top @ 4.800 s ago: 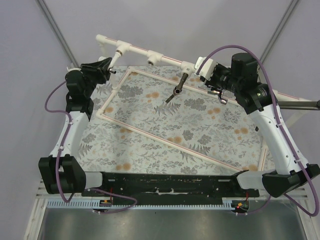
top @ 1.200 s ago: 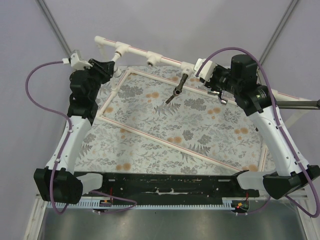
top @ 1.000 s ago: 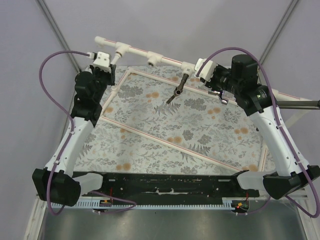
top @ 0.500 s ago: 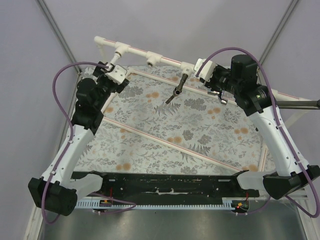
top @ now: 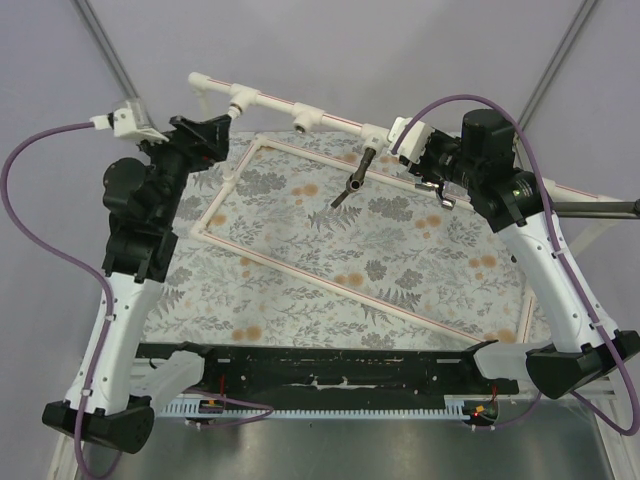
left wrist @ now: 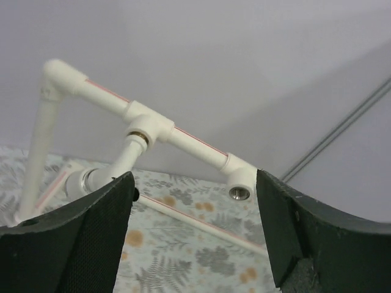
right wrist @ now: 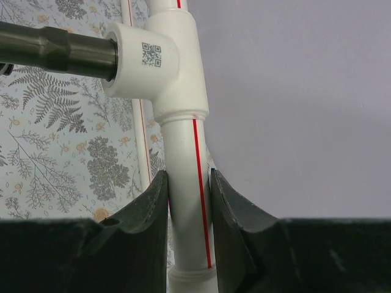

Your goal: Install the water faucets

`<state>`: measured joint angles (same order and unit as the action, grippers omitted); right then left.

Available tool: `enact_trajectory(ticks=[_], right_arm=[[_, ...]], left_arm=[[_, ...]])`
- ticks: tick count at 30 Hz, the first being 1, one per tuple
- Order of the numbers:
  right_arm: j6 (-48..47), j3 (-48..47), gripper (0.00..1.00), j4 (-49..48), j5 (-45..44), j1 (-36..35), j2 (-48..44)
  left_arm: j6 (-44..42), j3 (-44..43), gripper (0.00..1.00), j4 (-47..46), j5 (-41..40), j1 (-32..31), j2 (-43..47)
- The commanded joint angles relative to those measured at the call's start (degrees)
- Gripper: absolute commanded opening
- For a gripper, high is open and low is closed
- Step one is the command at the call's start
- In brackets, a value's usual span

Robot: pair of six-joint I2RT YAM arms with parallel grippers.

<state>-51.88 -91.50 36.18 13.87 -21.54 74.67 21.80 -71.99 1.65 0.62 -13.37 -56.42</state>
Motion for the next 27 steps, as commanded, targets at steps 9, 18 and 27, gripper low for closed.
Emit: enact_trajectory(ticks=[9, 18, 27], right_arm=[[3.3, 4.3, 0.0, 6.4, 1.3, -0.4, 1.3], [3.2, 5.1, 0.0, 6.0, 0.6, -0.3, 0.6], [2.9, 5.1, 0.0, 6.0, -0.2, -0.4, 0.5]], left_arm=[[55.1, 5.3, 0.82, 7.4, 2.5, 17.1, -0.9], [70.2, 6.5, 0.73, -4.5, 17.4, 17.3, -11.5], [75.5, 6.9, 0.66, -11.7, 19.9, 16.9, -16.8]])
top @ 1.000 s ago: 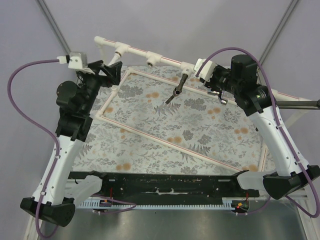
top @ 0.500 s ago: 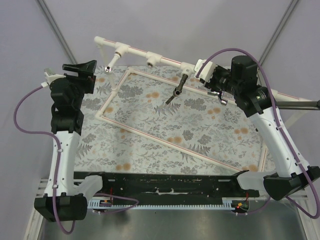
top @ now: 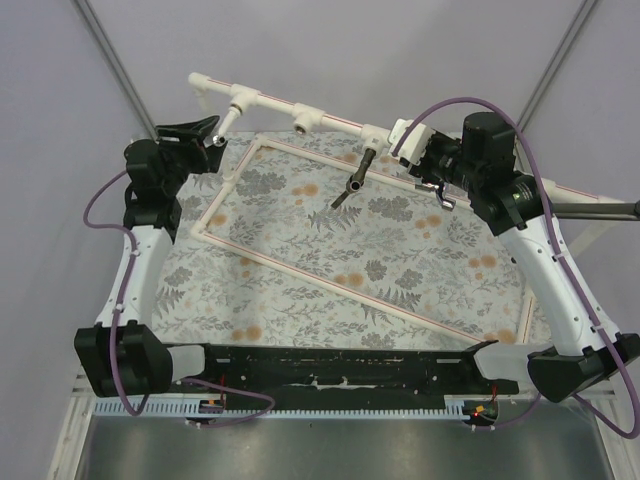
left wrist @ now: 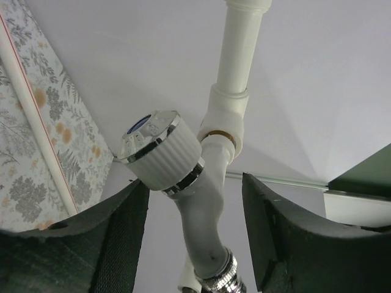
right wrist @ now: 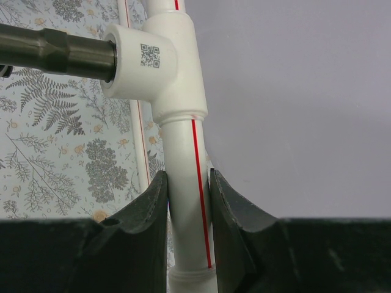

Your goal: Install the water faucets

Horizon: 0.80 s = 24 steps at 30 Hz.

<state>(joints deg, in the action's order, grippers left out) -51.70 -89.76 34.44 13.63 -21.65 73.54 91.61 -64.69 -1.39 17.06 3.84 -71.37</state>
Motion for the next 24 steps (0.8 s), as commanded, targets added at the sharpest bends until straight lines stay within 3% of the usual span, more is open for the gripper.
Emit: enact_trajectory(ticks=[1, 6, 8, 11, 15, 17, 22, 24], right_arm=[[2.7, 3.3, 0.0, 7.8, -0.1, -0.3, 1.6], [2.7, 3.5, 0.0, 7.8, -0.5, -0.3, 1.3], [2.6, 3.4, 0.0, 7.8, -0.6, -0.3, 1.3], [2.6, 3.4, 0.0, 7.8, -0.7, -0.3, 1.3], [2.5, 3.4, 0.0, 7.8, -0.6, -0.3, 1.3], [2.6, 3.4, 0.0, 7.8, -0.2, -0.3, 1.3], [2.9, 3.4, 0.0, 7.6, 0.4, -0.2, 1.6], [3.0, 3.4, 0.0, 7.5, 0.9, -0.3, 1.7]], left_arm=[[5.8, -0.5, 0.63, -9.7, 3.5, -0.5, -2.3], [-1.3, -0.5, 0.37, -11.9, 2.2, -0.4, -3.2], [-9.0, -0.6, 0.22, -11.5, 1.7, -0.6, -3.1], [-22.3, -0.7, 0.15, -9.6, -0.3, -0.6, -1.8], [-49.3, -2.3, 0.14, -7.6, -5.1, -0.9, 1.5], [-67.5, -3.2, 0.14, -7.7, -6.9, -2.8, 3.5], [-117.7, -1.6, 0.21, -7.7, -3.1, -12.1, 8.3], [-129.1, 0.4, 0.25, -8.5, -0.6, -13.5, 9.9]])
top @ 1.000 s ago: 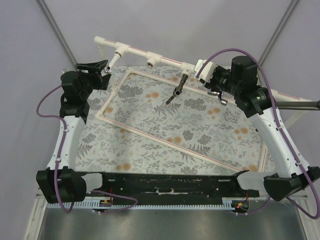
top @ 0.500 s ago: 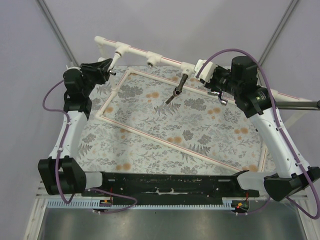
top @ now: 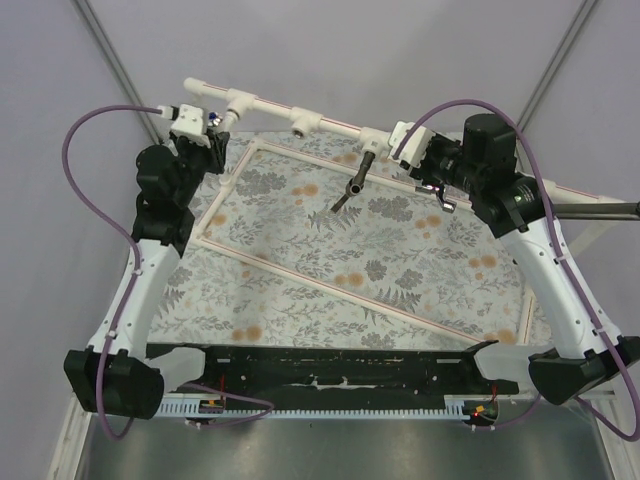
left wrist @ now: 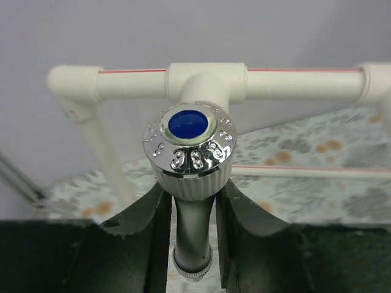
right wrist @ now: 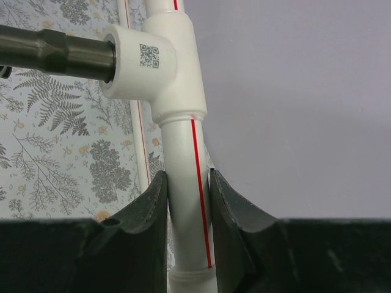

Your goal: Install the water faucets

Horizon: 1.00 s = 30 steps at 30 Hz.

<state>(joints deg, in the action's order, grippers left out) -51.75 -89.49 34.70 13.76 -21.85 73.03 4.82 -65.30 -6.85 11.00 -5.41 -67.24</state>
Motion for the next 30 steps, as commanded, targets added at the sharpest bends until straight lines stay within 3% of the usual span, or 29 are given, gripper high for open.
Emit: enact_trajectory(ticks=[1, 6, 9, 12, 15, 18, 21, 26, 30], right_arm=[[3.1, 3.1, 0.0, 7.2, 1.0, -0.1, 2.1], [3.1, 3.1, 0.0, 7.2, 1.0, -0.1, 2.1], [3.1, 3.1, 0.0, 7.2, 1.1, -0.1, 2.1], [3.1, 3.1, 0.0, 7.2, 0.9, -0.1, 2.2], [3.1, 3.2, 0.0, 7.1, 0.8, -0.1, 2.2], [3.1, 3.3, 0.0, 7.0, 0.9, -0.1, 2.3], [3.1, 3.3, 0.0, 7.0, 0.9, 0.0, 2.4], [3.1, 3.3, 0.0, 7.0, 1.0, -0.1, 2.6], [3.1, 3.4, 0.0, 6.9, 1.4, -0.1, 2.4]], left_arm=[[-45.5, 1.2, 0.26, -2.8, 6.0, -4.6, 6.1], [-48.2, -0.4, 0.34, 2.0, 6.8, -4.6, 6.4], [-42.4, 1.3, 0.61, -0.5, 5.7, -4.6, 7.8], [-31.2, 2.5, 0.87, -3.7, 1.1, -4.6, 9.5], [-21.3, 1.1, 0.97, -1.7, -1.0, -4.4, 11.3], [-11.5, 0.2, 0.97, -1.3, 1.0, -4.3, 14.0], [3.7, -2.6, 0.97, -0.2, -0.3, -4.3, 15.1], [27.3, -9.1, 0.95, 11.7, -13.2, -4.3, 14.0], [42.8, -7.5, 0.93, 18.0, -19.4, -3.5, 13.6]])
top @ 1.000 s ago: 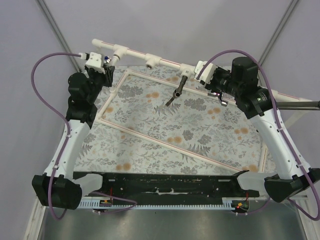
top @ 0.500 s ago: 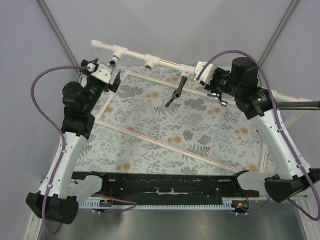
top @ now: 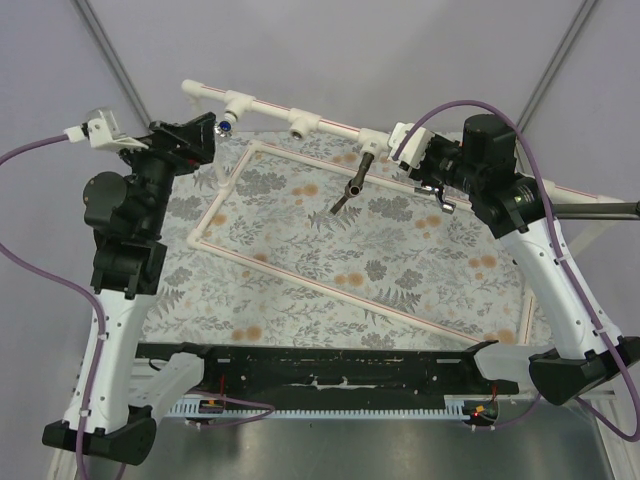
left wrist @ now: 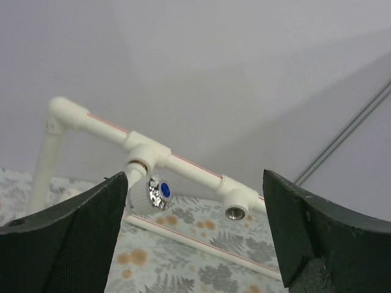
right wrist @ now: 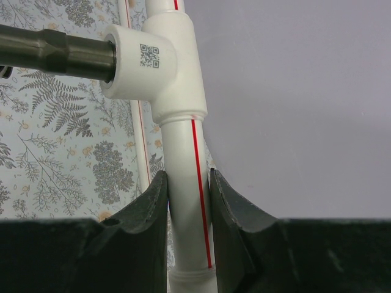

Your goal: Install the water faucets

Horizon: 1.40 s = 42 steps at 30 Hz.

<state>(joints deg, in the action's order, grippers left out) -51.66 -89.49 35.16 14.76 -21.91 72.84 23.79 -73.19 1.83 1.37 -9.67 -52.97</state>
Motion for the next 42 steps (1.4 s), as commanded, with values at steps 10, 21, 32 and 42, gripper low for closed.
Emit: enact_trajectory(ticks=[10, 21, 32, 42], right_arm=[[3.2, 3.9, 0.0, 6.2, 0.4, -0.1, 1.7], [3.1, 4.4, 0.0, 5.7, -0.5, -0.3, 1.0], [2.6, 4.9, 0.0, 5.5, -1.8, -0.3, 0.7], [2.4, 4.8, 0.0, 5.4, -2.5, -0.3, 1.1]], left_arm=[[60.3, 9.8, 0.89, 5.6, -8.9, 4.7, -0.2], [72.6, 11.3, 0.88, -3.0, -3.1, 4.7, -8.9], [58.2, 13.7, 0.41, -9.4, -7.8, 4.8, -11.5], [-17.5, 7.3, 0.15, -11.2, -0.2, 2.6, -12.2]])
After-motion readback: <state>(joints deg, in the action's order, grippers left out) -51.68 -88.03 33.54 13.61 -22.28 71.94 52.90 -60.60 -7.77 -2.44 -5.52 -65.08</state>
